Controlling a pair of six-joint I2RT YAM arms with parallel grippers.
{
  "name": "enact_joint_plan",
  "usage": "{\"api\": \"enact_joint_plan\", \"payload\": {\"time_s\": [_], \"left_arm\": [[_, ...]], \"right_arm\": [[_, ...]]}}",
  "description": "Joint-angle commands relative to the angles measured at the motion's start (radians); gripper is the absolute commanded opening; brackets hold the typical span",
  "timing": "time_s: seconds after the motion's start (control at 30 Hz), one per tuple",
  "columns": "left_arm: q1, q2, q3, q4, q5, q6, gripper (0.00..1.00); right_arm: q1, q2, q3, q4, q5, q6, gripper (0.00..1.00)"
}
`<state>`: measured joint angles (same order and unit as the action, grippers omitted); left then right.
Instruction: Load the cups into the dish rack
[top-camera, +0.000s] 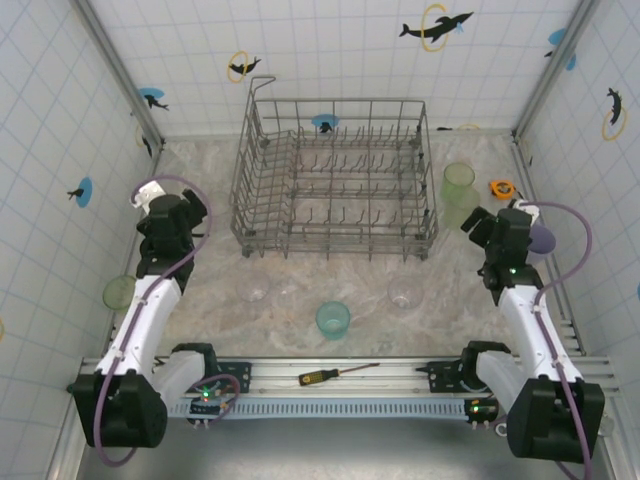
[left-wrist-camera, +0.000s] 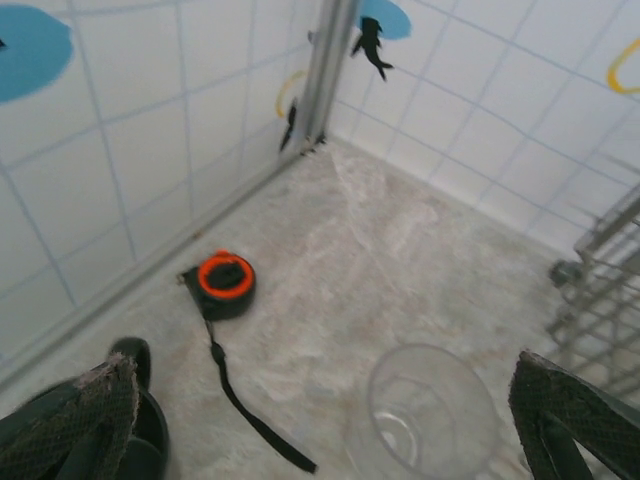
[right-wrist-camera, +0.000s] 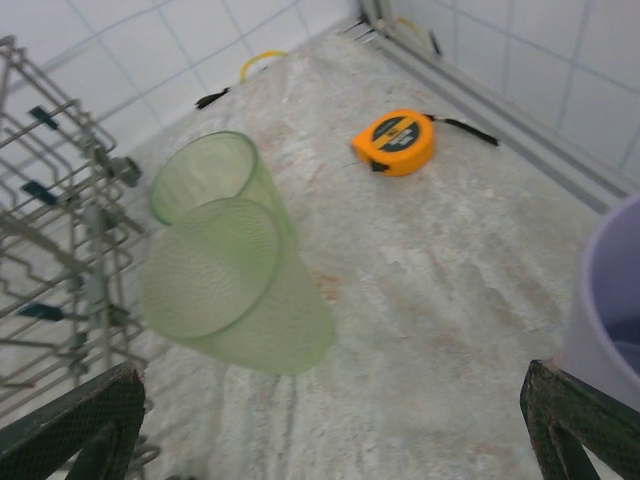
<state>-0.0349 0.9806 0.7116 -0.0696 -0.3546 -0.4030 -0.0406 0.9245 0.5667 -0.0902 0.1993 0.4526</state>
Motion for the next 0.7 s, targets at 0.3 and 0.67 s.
{"api": "enact_joint_plan", "payload": {"time_s": [0.3, 0.67], "left_arm": [[-0.028, -0.147, 0.025, -0.293, 0.232, -0.065, 0.98], [-0.042, -0.165, 0.113, -0.459, 0.402, -0.067, 0.98]], "right_arm": [[0.154, -0.045, 0.063, -0.142, -0.015, 0.009, 1.0], [0.205, -0.031, 0.179, -0.284, -0.023, -0.031, 1.0]]}}
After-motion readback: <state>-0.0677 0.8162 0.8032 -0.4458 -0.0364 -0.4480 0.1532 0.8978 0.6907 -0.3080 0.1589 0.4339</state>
